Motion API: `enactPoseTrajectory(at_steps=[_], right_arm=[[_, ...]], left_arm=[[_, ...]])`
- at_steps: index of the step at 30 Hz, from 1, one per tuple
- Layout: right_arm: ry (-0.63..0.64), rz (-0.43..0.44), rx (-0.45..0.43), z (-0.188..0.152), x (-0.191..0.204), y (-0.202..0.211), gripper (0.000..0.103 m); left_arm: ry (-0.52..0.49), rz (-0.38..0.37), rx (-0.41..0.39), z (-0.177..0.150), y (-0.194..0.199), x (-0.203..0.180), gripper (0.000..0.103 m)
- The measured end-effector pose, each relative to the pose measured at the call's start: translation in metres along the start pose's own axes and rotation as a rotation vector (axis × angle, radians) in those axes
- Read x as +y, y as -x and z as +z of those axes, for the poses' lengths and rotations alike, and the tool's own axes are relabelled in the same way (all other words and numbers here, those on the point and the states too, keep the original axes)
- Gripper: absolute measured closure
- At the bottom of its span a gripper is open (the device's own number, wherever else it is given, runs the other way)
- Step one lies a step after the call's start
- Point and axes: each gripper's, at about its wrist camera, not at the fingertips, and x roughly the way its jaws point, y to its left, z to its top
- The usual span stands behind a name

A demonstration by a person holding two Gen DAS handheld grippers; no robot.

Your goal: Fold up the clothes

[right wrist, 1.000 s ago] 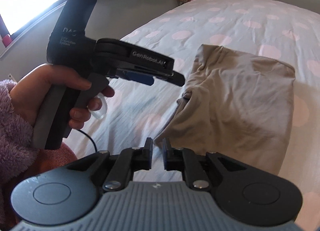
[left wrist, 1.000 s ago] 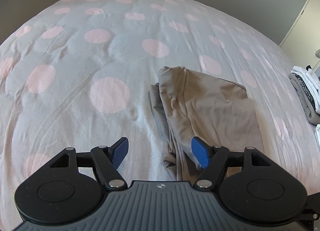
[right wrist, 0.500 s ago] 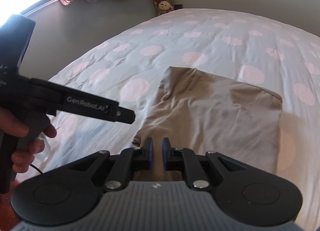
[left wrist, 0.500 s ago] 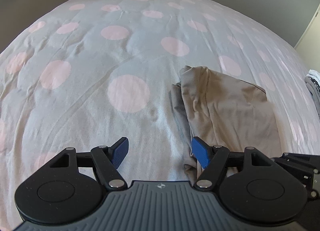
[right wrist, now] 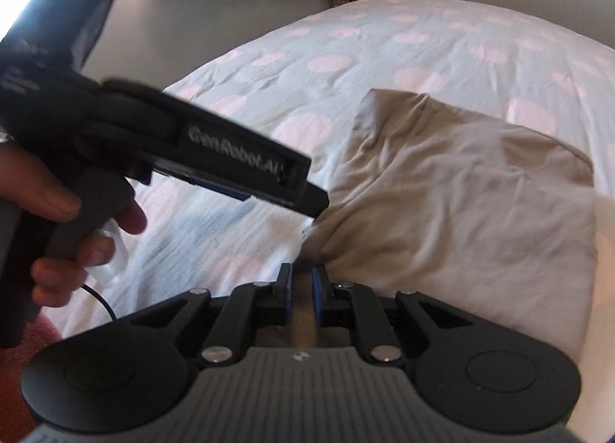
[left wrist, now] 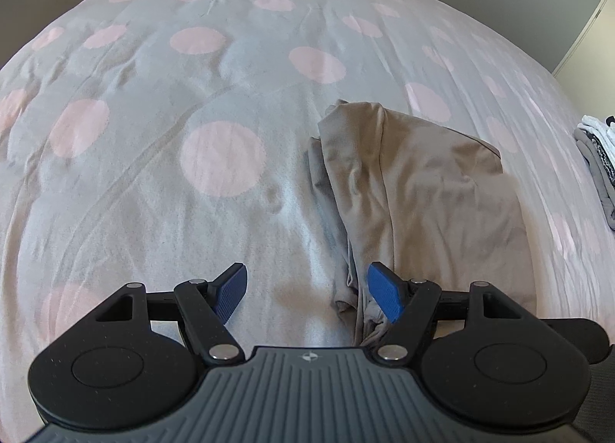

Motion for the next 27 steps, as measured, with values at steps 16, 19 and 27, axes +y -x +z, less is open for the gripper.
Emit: enactPoseTrajectory(at_steps=[16,19,27], right_arm=[[0.019,-0.128,0.079,-0.040,-0.001,0.026,0.089],[0.019,-0.128,0.089,-0.042,-0.001,0.027,0.089],[-0.038,-0.192,-0.009,-0.034,-0.021,0.061,0.076]], left_arm=[[-0.038,0.081,0.024,-0.010,-0.008,-0.016,0.035],[-0.030,0.073,0.018,-0.010,-0.007,-0.015,0.035],[0.026,-0.009,-0.083,-0.003,0.005,-0.009,0.035]])
